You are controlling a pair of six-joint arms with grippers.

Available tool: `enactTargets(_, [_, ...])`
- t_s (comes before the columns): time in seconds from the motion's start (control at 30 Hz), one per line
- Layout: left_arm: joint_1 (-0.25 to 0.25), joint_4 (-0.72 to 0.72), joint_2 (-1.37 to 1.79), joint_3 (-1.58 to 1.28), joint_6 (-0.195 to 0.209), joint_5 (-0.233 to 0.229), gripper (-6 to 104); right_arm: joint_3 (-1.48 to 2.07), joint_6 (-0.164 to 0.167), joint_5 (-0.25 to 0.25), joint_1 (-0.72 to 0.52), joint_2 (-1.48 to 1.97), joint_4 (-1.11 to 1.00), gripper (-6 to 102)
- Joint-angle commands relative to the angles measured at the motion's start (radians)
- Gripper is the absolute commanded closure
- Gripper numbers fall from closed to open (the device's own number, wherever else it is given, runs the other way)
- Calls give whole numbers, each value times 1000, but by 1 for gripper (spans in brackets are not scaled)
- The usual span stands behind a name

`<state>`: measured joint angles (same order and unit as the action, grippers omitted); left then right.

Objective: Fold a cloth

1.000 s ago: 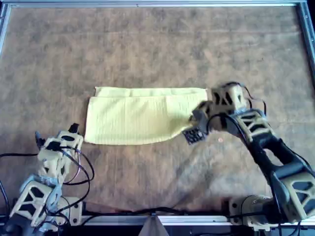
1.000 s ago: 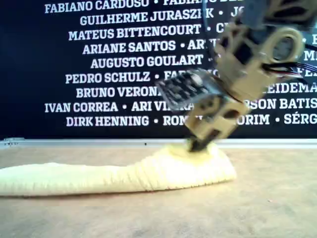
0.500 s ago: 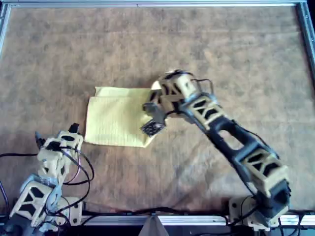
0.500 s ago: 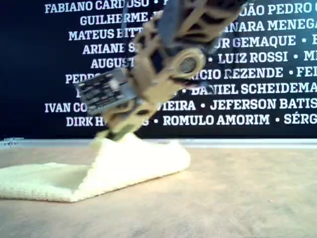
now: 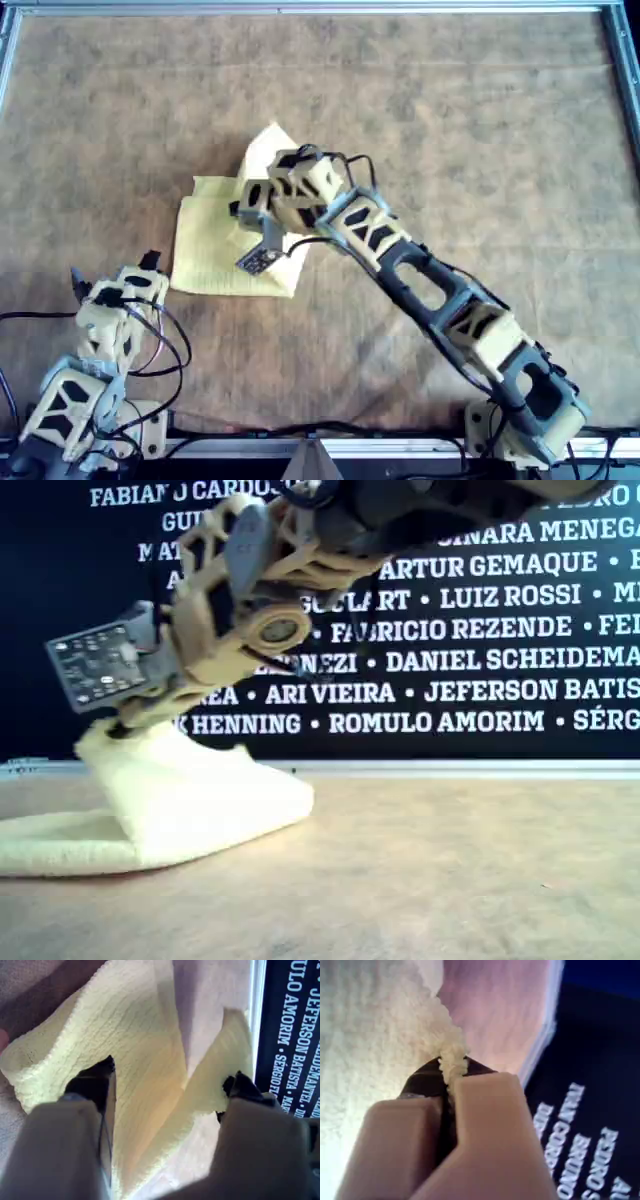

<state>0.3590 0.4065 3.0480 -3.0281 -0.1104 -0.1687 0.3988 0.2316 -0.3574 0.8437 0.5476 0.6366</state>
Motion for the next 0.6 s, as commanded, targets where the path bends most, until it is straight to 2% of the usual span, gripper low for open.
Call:
enactTargets(0.0, [-20,-15,20,15,9,-8,16,-164,9,0,35,-15,-49,94])
enactTargets(0.37, [-20,-15,21,15,9,-9,16,-407,11,-17,114,-218,-49,94])
enactTargets(0.57, [-20,-15,21,15,3,-9,16,-431,12,-3,156,-284,-51,93])
